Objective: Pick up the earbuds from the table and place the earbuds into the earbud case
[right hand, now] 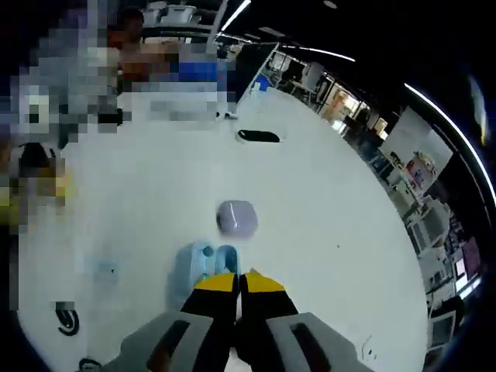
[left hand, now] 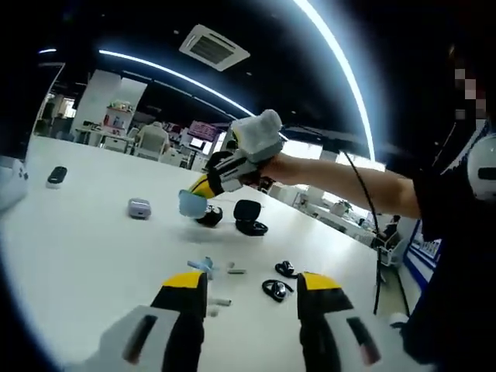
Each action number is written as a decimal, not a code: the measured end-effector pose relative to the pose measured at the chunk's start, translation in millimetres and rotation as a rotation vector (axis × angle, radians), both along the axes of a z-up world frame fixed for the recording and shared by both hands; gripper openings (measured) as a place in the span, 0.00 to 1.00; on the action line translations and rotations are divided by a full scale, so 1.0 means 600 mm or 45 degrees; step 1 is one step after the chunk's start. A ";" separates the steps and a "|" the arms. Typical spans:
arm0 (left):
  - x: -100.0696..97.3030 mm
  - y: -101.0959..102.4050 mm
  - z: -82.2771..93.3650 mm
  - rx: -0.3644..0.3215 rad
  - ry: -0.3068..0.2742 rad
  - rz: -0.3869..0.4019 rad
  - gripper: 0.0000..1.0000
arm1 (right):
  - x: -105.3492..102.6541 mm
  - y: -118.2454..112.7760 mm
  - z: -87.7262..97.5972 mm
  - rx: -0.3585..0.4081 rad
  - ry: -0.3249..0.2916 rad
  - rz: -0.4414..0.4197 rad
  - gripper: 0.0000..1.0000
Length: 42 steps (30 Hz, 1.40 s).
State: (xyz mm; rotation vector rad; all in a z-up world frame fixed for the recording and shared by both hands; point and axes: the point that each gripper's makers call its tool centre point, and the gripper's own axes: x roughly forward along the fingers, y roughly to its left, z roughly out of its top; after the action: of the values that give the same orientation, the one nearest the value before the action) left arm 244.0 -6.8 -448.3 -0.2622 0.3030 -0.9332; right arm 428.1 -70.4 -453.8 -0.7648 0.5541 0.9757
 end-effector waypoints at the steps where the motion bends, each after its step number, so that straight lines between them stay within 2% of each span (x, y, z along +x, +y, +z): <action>1: -0.002 -0.005 -0.002 0.013 0.000 -0.008 0.49 | -0.023 -0.003 0.006 -0.019 -0.041 0.029 0.01; 9: -0.023 -0.041 -0.009 0.051 -0.007 -0.064 0.50 | -0.147 -0.012 0.028 -0.029 -0.168 0.156 0.01; 14: -0.035 -0.061 -0.019 0.102 -0.028 -0.088 0.51 | -0.222 -0.020 0.022 0.016 -0.177 0.195 0.01; 23: -0.063 -0.119 -0.023 0.059 -0.052 -0.180 0.50 | -0.331 -0.049 0.006 0.027 -0.305 0.235 0.01; 25: -0.072 -0.134 -0.030 0.078 -0.057 -0.216 0.49 | -0.348 -0.056 0.003 -0.010 -0.379 0.256 0.01; 32: -0.094 -0.166 -0.053 0.129 -0.083 -0.317 0.46 | -0.395 -0.071 -0.028 -0.063 -0.459 0.279 0.01; 37: -0.114 -0.185 -0.067 0.144 -0.105 -0.414 0.41 | -0.410 -0.060 -0.036 -0.031 -0.483 0.305 0.01; 39: -0.119 -0.190 -0.069 0.145 -0.126 -0.439 0.39 | -0.413 -0.053 -0.040 -0.045 -0.511 0.344 0.01; 42: -0.117 -0.190 -0.074 0.190 -0.161 -0.453 0.38 | -0.415 -0.046 -0.046 -0.065 -0.540 0.381 0.01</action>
State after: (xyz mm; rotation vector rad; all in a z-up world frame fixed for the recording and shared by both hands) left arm 173.8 -120.9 -492.4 -0.0095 0.3066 -1.2662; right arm 179.2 -97.9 -481.5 -1.0874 0.0959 1.0363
